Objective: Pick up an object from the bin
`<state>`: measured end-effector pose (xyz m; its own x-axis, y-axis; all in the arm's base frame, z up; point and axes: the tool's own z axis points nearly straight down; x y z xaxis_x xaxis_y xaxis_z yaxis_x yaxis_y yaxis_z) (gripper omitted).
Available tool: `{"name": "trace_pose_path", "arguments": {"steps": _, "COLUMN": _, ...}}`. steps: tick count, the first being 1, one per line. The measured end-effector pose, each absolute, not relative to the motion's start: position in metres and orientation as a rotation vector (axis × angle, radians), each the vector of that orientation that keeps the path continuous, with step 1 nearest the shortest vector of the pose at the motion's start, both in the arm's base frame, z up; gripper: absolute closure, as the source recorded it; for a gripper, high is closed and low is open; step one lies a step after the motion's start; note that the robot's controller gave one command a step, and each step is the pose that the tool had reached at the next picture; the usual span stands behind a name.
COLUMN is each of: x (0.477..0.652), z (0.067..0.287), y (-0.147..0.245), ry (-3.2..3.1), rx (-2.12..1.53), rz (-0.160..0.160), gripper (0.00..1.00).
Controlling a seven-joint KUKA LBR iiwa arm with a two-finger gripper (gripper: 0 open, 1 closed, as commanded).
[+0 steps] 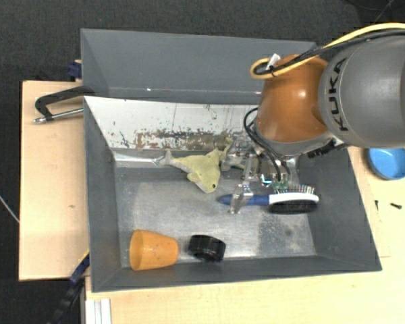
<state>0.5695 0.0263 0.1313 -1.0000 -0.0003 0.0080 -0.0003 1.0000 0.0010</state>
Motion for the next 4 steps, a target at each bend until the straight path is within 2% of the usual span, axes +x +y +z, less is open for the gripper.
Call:
{"name": "trace_pose_path", "arguments": {"steps": 1, "x": 0.572, "z": 0.071, "y": -0.072, "ry": -3.144, "rx": 0.096, "rz": -0.001, "gripper": 0.0}}
{"name": "trace_pose_path", "arguments": {"steps": 2, "x": 0.559, "z": 0.103, "y": -0.134, "ry": -3.15, "rx": 0.071, "rz": 0.006, "gripper": 0.0}}
{"name": "trace_pose_path", "arguments": {"steps": 3, "x": 0.56, "z": 0.101, "y": -0.127, "ry": -3.142, "rx": -0.167, "rz": -0.001, "gripper": 0.0}}
{"name": "trace_pose_path", "arguments": {"steps": 4, "x": 0.575, "z": 0.072, "y": -0.115, "ry": -3.136, "rx": -0.261, "rz": 0.002, "gripper": 0.0}}
